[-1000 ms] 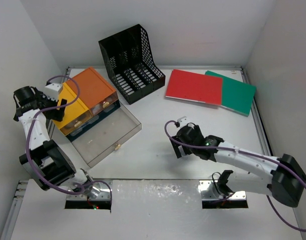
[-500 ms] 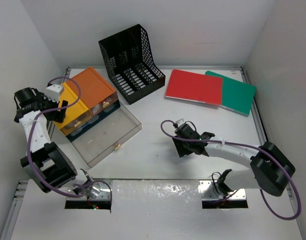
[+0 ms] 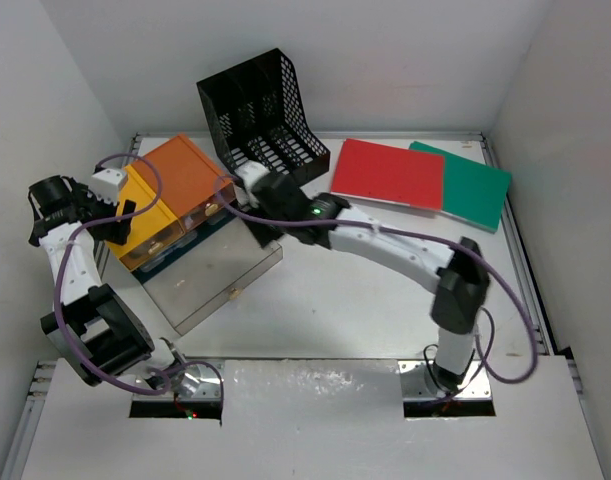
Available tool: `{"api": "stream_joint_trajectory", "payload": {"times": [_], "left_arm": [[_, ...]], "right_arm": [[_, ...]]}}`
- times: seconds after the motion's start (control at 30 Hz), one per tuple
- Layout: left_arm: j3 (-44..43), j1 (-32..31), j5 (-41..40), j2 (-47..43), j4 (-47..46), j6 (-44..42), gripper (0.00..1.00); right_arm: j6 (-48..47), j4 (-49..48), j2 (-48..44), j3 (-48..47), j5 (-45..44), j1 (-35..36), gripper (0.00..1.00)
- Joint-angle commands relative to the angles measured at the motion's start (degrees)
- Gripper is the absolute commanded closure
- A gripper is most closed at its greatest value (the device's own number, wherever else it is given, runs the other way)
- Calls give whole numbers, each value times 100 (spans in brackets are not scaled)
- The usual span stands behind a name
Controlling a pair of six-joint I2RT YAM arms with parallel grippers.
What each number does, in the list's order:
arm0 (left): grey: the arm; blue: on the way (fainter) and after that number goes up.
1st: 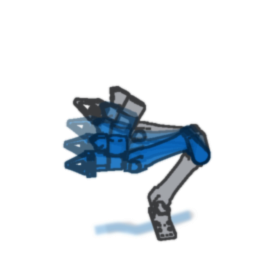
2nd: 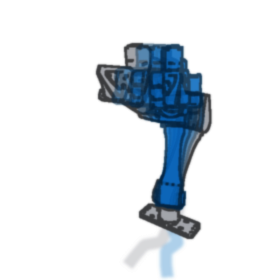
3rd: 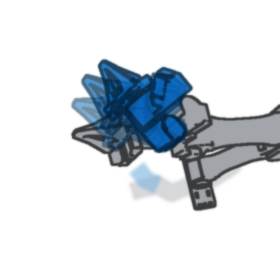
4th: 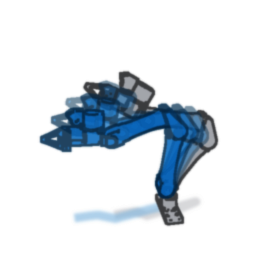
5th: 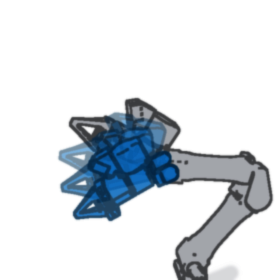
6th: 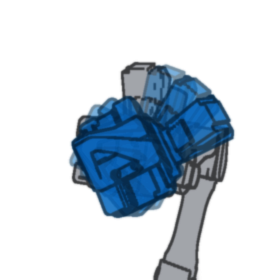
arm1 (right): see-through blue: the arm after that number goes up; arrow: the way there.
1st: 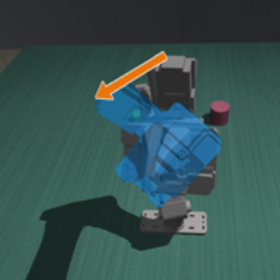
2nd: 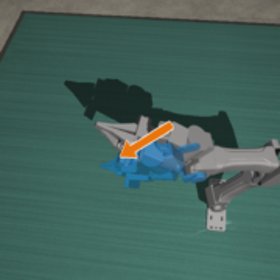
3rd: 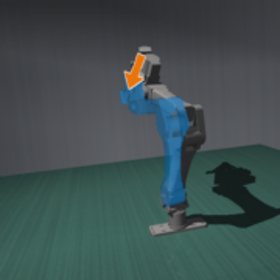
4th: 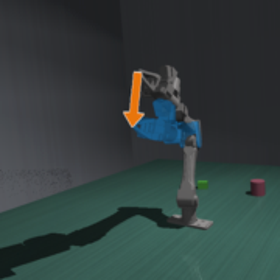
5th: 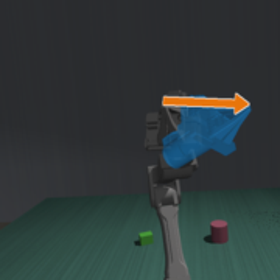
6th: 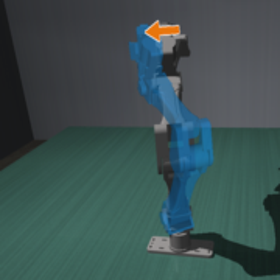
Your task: Organize the desk
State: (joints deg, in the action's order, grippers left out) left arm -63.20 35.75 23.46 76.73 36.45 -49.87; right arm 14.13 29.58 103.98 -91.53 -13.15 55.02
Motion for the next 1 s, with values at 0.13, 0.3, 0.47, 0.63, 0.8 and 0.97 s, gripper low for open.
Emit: {"api": "stream_joint_trajectory", "payload": {"times": [0.13,0.3,0.47,0.63,0.8,0.97], "left_arm": [[194,64,123,35,-6,-41,22],[203,55,202,61,-41,-41,22],[212,55,238,141,-50,-32,22],[229,64,238,149,-32,-49,22],[229,64,220,176,-32,-67,22],[220,55,211,167,-15,-76,22]], "right_arm": [[-578,618,2844,-3736,356,228,89],[-280,-460,3040,-2908,725,263,90],[-227,-595,3566,-2984,585,360,88],[-253,-470,3841,-3188,515,369,48],[-384,-638,3419,-2941,480,369,9],[-622,-603,2744,-2871,541,412,1]]}}
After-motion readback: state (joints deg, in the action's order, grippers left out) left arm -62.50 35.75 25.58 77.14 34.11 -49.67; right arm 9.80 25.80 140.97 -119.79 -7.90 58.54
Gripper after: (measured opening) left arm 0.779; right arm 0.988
